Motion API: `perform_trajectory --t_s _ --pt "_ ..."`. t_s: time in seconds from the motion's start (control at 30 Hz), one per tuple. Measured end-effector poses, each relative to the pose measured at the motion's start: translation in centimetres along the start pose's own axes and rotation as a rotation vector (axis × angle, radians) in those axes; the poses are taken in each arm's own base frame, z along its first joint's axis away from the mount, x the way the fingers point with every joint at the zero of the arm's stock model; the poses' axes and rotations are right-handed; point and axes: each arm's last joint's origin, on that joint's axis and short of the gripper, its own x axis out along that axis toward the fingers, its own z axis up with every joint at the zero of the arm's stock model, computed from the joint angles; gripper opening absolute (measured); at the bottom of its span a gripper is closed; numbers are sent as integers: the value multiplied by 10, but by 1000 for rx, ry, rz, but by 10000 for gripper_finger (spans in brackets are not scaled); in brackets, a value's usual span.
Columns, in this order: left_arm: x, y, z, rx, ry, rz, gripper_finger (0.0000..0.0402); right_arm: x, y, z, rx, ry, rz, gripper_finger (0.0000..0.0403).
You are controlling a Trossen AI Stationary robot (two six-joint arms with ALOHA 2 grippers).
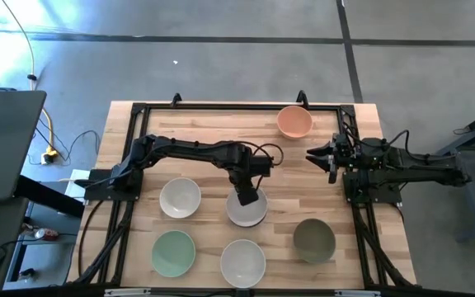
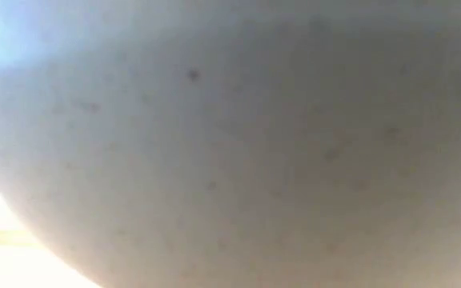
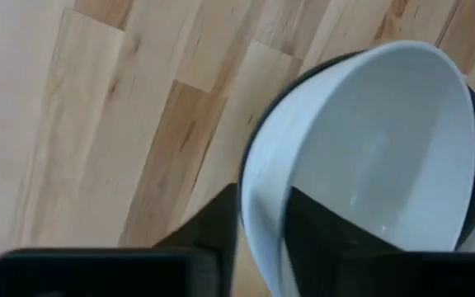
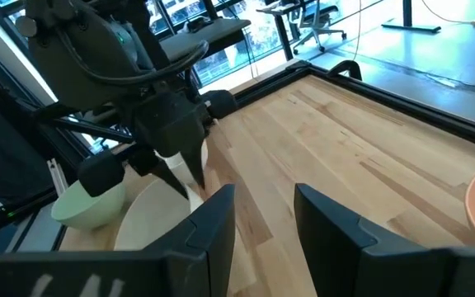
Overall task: Nest bowls inside each other
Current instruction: Stack the top white bowl on top of the black bowl
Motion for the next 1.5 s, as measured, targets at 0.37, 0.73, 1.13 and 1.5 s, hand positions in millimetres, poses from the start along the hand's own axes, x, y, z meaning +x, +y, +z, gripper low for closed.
perform_trajectory --t_s 0.37,0.73,1.13,1.5 --pt "0 -1 2 28 -14 -23 5 0 0 0 -1 4 -2 119" --pt "7 0 -1 38 11 -13 4 0 0 0 13 5 -2 119" --pt "24 0 -4 43 1 8 4 0 0 -1 25 7 2 119" --pt "27 -1 -1 42 -32 -3 16 0 0 -1 25 11 2 119"
